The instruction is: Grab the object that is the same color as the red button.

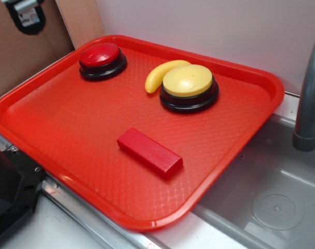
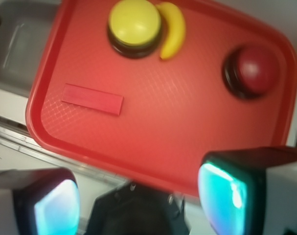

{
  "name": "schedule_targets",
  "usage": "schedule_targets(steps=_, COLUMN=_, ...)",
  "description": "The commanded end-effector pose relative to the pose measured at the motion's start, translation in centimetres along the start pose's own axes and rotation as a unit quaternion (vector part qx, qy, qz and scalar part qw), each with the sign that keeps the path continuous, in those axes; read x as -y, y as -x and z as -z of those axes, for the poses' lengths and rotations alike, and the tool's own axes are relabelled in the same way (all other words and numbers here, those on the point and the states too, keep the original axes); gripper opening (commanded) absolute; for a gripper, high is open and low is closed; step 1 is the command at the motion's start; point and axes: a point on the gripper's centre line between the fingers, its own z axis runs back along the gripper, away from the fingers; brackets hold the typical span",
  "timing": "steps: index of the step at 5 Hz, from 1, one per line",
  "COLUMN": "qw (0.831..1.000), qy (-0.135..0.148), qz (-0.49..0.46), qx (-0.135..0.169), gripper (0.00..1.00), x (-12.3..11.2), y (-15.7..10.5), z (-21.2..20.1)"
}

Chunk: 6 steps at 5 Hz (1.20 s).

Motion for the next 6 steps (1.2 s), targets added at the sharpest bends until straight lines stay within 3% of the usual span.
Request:
schedule_targets(steps=1, qw=0.971, qy=0.053, qz=0.231, qx=0.015, gripper=1.0, x=3.4, y=-5.2, z=6.1)
schedule_targets(steps=2, qw=0.933, qy=0.082, qz=0.349, qx=0.022, gripper=1.0, x=5.1, y=-5.7, z=8.9)
schedule_targets(steps=3, qw=0.883, qy=0.073, qz=0.464, qx=0.009, gripper=1.0, x=6.5, y=-5.0, z=11.9)
schedule_targets(steps=4, qw=0.864, qy=0.044, qz=0.501, qx=0.011, gripper=1.0, x=7.3, y=-3.9, z=14.8)
schedule_targets(steps=5, qw=0.854, qy=0.039, qz=0.519, qx=0.01, gripper=1.0, x=7.5, y=-3.3, z=17.8)
schedule_targets(steps=6, qw=0.859, qy=0.004, qz=0.512, qx=0.015, gripper=0.98, x=7.1, y=-3.3, z=18.8)
